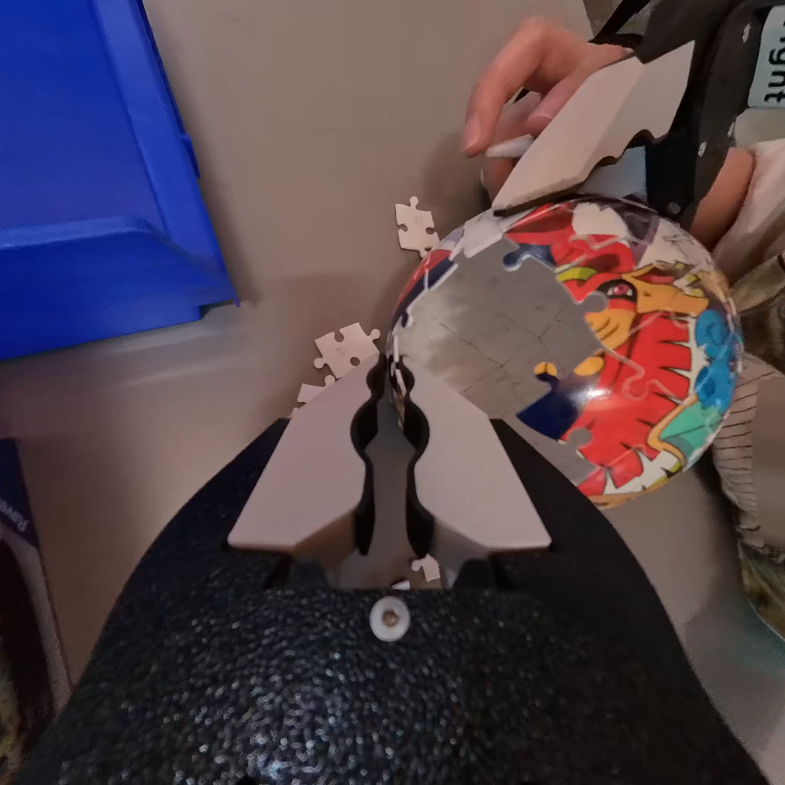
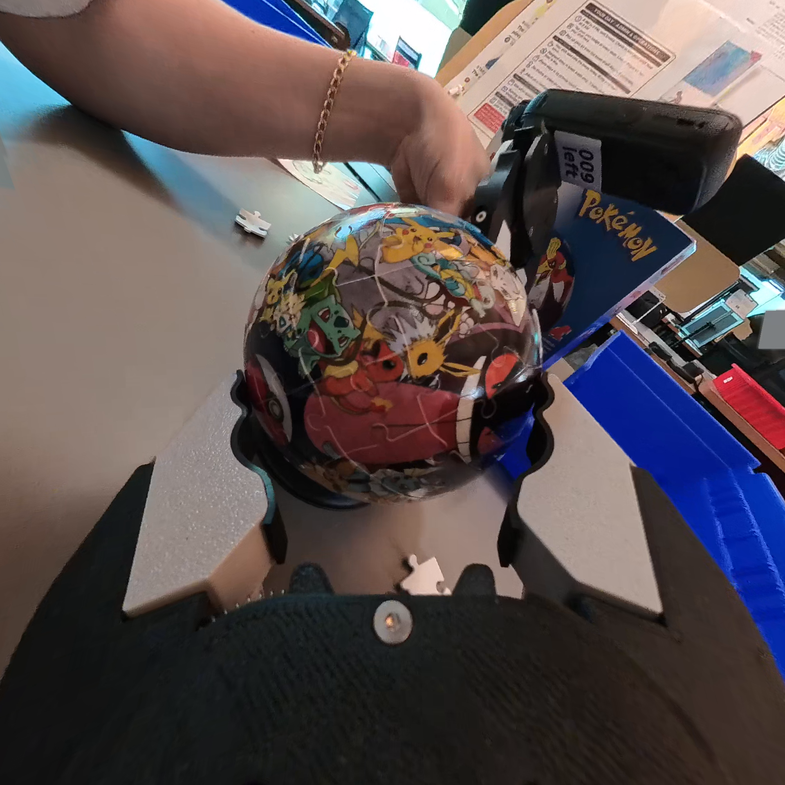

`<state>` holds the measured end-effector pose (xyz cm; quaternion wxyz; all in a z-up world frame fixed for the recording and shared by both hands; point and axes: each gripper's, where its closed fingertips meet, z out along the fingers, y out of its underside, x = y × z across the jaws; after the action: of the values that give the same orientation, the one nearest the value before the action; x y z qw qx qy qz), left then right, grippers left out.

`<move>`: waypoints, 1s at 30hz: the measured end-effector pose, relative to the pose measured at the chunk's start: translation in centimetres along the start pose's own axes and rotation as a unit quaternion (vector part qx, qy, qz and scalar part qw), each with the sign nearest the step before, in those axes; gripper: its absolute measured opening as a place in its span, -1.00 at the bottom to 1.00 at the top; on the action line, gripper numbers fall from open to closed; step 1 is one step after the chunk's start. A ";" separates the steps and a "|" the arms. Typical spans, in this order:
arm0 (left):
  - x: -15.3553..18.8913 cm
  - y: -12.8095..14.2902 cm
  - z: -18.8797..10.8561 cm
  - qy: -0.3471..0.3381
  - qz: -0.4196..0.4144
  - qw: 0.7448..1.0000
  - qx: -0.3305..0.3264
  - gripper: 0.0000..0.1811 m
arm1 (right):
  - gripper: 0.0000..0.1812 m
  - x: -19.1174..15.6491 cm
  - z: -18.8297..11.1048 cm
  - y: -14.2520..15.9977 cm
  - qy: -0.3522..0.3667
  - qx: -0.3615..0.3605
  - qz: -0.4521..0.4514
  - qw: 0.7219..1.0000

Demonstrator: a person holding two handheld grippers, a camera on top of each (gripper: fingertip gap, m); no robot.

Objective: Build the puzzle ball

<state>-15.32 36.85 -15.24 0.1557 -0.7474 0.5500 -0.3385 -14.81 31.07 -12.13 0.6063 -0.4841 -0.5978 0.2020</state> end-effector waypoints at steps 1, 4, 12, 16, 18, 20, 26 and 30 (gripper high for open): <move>-0.1 0.1 0.0 -0.005 0.007 1.000 -0.002 -0.99 | 0.42 0.0 0.0 -0.1 -0.002 0.004 0.004 1.000; -0.5 -0.1 0.0 -0.021 0.011 1.000 0.004 -1.00 | 0.42 0.2 0.0 0.1 -0.003 0.003 0.021 1.000; -0.8 -0.9 0.1 -0.027 0.057 0.997 0.037 -1.00 | 0.42 2.1 -0.5 -2.1 -0.048 0.087 0.205 0.974; -0.8 -1.0 0.2 -0.020 0.058 0.997 0.045 -1.00 | 0.32 2.2 -0.3 -2.5 -0.067 0.102 0.271 0.955; -0.8 -1.1 0.4 -0.016 0.059 0.997 0.049 -1.00 | 0.29 2.5 0.1 -2.1 -0.063 0.091 0.293 0.950; -0.8 -1.1 0.4 -0.009 0.055 0.997 0.053 -1.00 | 0.32 2.6 0.3 -2.1 -0.062 0.090 0.309 0.945; -0.7 -1.4 0.6 0.008 0.023 0.998 0.062 -1.00 | 0.32 2.6 0.3 -2.2 -0.046 0.088 0.292 0.951; -0.8 -1.5 0.6 0.001 0.016 0.998 0.065 -1.00 | 0.32 2.6 0.3 -2.2 -0.045 0.088 0.290 0.952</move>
<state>-13.99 38.01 -15.03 0.2091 -0.7266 0.5388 -0.3716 -15.25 32.35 -8.98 0.5342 -0.5716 -0.4378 0.4430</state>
